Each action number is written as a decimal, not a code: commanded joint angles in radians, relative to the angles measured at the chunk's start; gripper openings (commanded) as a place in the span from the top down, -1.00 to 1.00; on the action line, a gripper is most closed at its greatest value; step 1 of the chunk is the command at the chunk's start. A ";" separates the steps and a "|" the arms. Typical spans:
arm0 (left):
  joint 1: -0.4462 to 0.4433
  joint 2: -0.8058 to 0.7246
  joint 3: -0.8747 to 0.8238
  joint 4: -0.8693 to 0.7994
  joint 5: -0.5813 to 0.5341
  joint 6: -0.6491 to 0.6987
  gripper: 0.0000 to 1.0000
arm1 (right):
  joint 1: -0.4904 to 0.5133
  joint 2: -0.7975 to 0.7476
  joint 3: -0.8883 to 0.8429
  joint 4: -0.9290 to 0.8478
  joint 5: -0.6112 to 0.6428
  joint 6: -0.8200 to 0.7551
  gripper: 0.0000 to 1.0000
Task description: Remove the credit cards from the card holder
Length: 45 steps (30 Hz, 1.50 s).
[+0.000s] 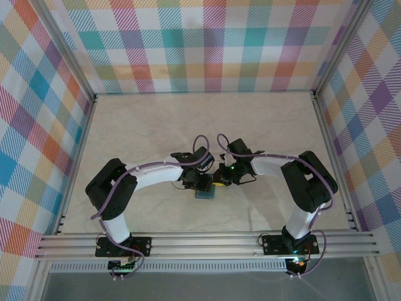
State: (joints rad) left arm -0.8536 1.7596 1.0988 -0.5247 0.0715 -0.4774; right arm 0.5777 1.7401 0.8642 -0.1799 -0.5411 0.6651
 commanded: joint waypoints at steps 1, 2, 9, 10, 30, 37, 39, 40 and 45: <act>-0.009 0.021 0.029 -0.034 -0.069 0.025 -0.03 | 0.010 0.021 0.012 -0.036 -0.023 -0.024 0.88; -0.009 0.023 0.029 -0.038 -0.086 0.027 -0.04 | 0.010 0.024 0.014 -0.038 -0.022 -0.025 0.88; -0.010 0.011 0.026 -0.045 -0.173 0.026 0.14 | 0.011 0.019 0.015 -0.057 -0.026 -0.033 0.88; -0.009 0.008 0.023 -0.043 -0.177 0.026 0.16 | 0.011 0.019 0.014 -0.059 -0.025 -0.036 0.89; -0.004 -0.145 -0.037 -0.062 -0.201 0.009 0.59 | 0.013 -0.013 0.027 -0.193 0.039 -0.110 0.83; 0.004 -0.181 -0.121 0.007 -0.061 -0.057 0.68 | 0.021 -0.034 0.075 -0.310 0.110 -0.127 0.45; 0.005 -0.197 -0.146 0.023 -0.047 -0.078 0.76 | 0.031 -0.043 0.090 -0.343 0.144 -0.126 0.35; 0.005 -0.203 -0.156 0.026 -0.046 -0.085 0.78 | 0.040 -0.047 0.099 -0.360 0.164 -0.122 0.29; 0.020 -0.245 -0.201 0.051 -0.036 -0.114 0.83 | 0.086 -0.066 0.141 -0.428 0.257 -0.091 0.01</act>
State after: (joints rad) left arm -0.8528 1.5597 0.9249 -0.5083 0.0063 -0.5541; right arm 0.6369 1.7073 0.9665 -0.5209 -0.3592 0.5629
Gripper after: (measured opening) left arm 0.089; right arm 0.477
